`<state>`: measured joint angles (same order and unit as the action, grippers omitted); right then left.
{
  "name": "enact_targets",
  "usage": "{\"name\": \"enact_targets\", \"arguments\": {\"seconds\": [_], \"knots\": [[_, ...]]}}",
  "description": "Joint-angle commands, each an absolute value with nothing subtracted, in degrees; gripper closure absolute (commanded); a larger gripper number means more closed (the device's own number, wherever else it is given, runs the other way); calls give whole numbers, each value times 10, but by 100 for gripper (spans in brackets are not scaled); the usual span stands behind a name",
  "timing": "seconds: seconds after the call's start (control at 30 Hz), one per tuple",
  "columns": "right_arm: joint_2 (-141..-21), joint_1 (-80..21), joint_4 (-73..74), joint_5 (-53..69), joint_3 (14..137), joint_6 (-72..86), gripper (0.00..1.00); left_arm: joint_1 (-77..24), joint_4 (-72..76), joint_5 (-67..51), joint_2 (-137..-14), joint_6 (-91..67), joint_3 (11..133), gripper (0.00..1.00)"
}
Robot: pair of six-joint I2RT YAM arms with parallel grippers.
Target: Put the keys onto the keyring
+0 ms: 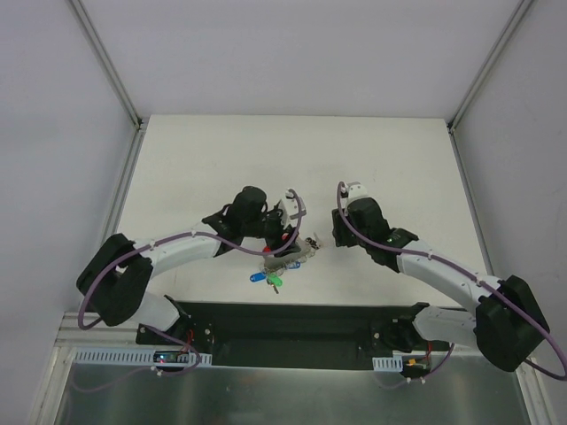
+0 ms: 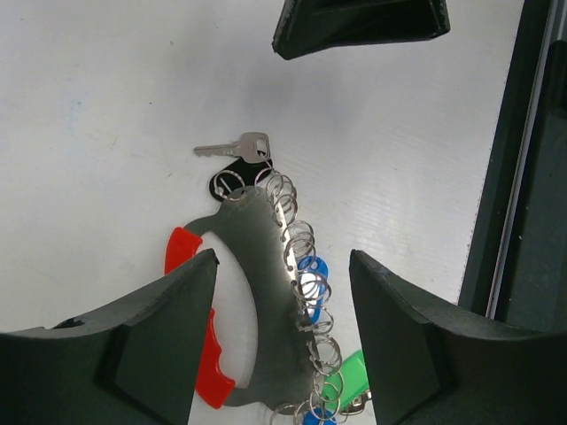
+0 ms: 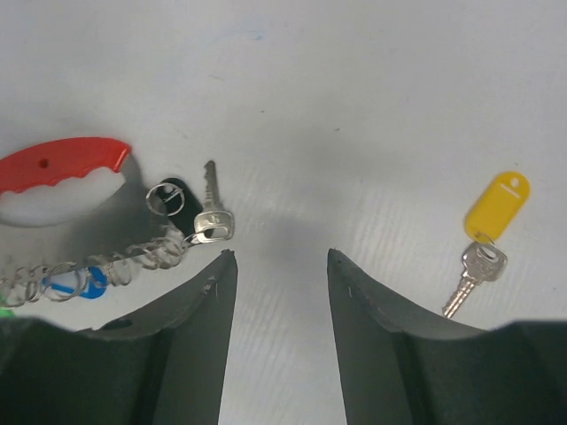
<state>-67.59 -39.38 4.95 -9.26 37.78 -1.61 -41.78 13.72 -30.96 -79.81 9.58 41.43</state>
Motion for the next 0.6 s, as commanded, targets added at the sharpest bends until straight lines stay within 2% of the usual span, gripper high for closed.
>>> {"name": "enact_targets", "arguments": {"seconds": [0.0, 0.23, 0.57], "knots": [[-654, -382, 22, -158, 368, 27, 52, -438, 57, -349, -859, 152, 486, 40], [-674, -380, 22, -161, 380, 30, 52, -468, -32, -331, -931, 215, 561, 41], [-695, -371, 18, -138, 402, 42, 52, -481, -40, -223, -977, 158, 575, 39]]}}
